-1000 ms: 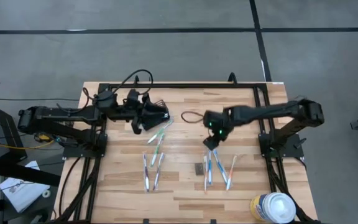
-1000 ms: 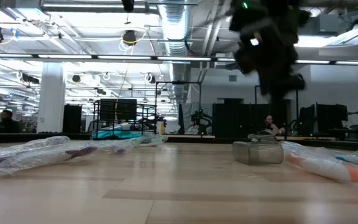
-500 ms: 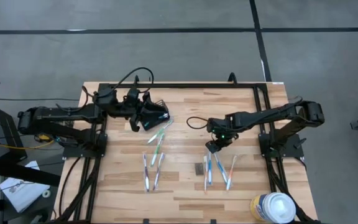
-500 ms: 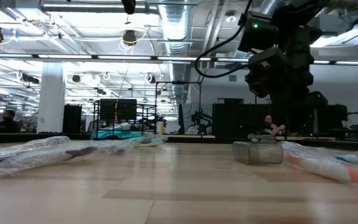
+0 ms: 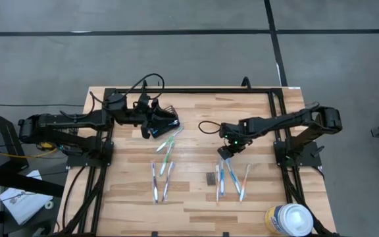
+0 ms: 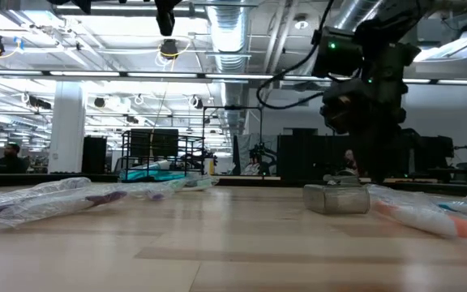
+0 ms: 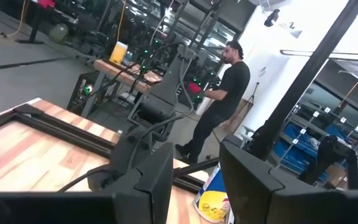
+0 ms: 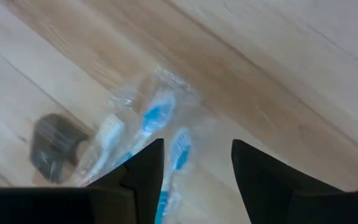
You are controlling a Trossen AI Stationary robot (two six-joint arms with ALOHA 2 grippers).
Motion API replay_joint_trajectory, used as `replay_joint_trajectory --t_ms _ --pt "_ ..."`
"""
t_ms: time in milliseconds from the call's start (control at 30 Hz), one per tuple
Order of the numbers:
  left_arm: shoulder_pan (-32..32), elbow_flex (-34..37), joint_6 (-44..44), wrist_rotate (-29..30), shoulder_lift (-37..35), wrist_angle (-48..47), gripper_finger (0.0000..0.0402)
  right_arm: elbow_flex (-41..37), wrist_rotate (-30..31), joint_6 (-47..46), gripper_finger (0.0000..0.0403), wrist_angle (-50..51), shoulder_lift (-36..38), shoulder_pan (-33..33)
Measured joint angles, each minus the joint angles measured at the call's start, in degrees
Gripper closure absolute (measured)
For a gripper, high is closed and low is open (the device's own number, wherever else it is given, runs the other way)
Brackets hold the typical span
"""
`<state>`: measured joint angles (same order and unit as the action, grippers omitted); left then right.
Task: Pick & Place toothbrushing station
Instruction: Put the blue toothbrush into the black organizer
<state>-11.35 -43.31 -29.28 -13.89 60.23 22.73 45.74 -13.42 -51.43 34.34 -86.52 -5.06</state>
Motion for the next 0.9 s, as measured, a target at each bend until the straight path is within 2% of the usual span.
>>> replay_joint_trajectory --t_ms 267,567,767,900 --pt "0.0 0.0 -0.1 0.0 0.0 0.0 0.0275 -5.6 -3.1 -5.0 0.0225 -8.3 0.0 1.7" --pt "0.0 0.0 -0.1 0.0 0.0 -0.3 0.0275 -6.5 -2.2 -6.1 0.0244 -10.0 0.0 2.4" --pt "0.0 0.0 -0.1 -0.6 0.0 -0.4 0.0275 -6.5 -1.6 -5.8 0.0294 -10.8 0.0 2.3" --pt "0.0 0.0 -0.1 -1.1 0.0 -0.5 0.0275 -6.5 -2.4 -5.6 0.0366 -10.9 0.0 2.3"
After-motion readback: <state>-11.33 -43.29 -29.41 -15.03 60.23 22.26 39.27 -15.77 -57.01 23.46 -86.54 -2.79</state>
